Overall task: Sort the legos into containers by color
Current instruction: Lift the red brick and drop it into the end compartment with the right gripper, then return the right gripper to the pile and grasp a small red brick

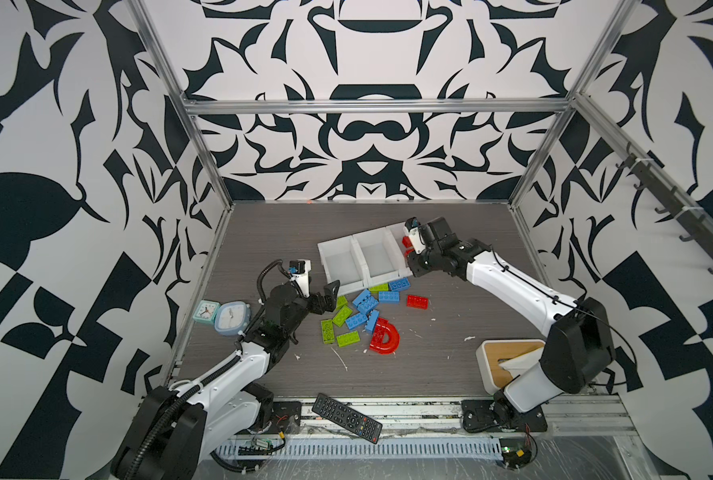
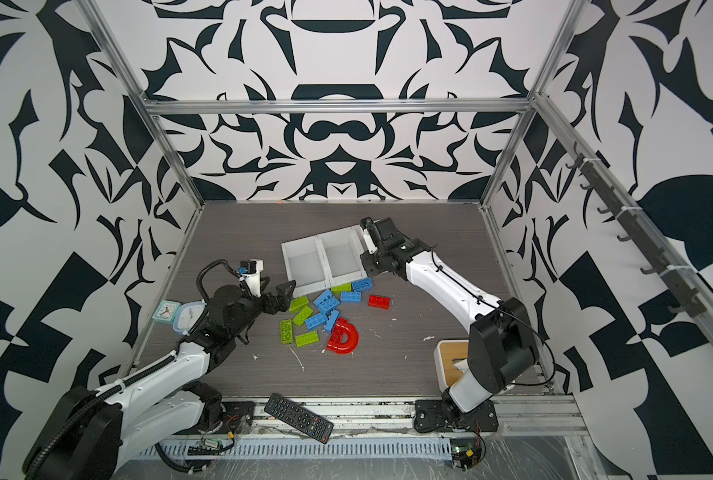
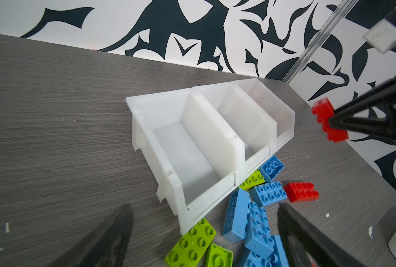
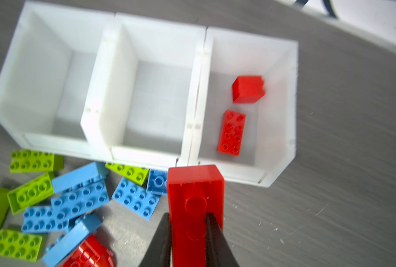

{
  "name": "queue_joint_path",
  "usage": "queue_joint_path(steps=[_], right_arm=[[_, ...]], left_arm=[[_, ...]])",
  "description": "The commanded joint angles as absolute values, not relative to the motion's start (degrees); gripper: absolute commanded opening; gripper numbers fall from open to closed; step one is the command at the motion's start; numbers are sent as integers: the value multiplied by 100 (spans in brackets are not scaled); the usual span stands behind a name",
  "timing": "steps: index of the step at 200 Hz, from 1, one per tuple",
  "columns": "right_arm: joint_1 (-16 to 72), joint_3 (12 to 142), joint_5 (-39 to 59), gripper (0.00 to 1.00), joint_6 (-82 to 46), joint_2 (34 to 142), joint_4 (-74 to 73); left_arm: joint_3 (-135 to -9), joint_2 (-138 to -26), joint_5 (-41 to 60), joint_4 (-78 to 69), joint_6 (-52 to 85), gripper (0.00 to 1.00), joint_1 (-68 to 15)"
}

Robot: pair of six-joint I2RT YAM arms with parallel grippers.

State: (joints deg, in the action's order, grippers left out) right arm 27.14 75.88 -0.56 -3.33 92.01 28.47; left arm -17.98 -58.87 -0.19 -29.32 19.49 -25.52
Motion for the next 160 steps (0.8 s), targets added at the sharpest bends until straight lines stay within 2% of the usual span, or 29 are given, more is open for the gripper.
queue_joint_path(steps=[1,55,102,123,140,160], right_arm=[[2365,8048,385,13,-238,9643,2495],[2154,9255,721,14,-135,10921,2501],[2012,9361,736,17,-247,11283,2382],[2013,9361,734,27,-267,11320,2371],[2013,9455,719,43,-248,11317,2505],[2013,9381,690,50,-211,11147,2554]], left_arm=[[-1916,-5847,-77,-2962,1942,100,-2573],[-1909,-5832,-53,-2955,1978,100,-2562],[-1892,-5727,-171,-2889,1942,100,-2567],[-1887,-5717,-150,-2906,1951,100,-2568],[-1890,-5738,-158,-2909,1959,100,-2566],[-1909,-5781,-154,-2918,1979,100,-2571]])
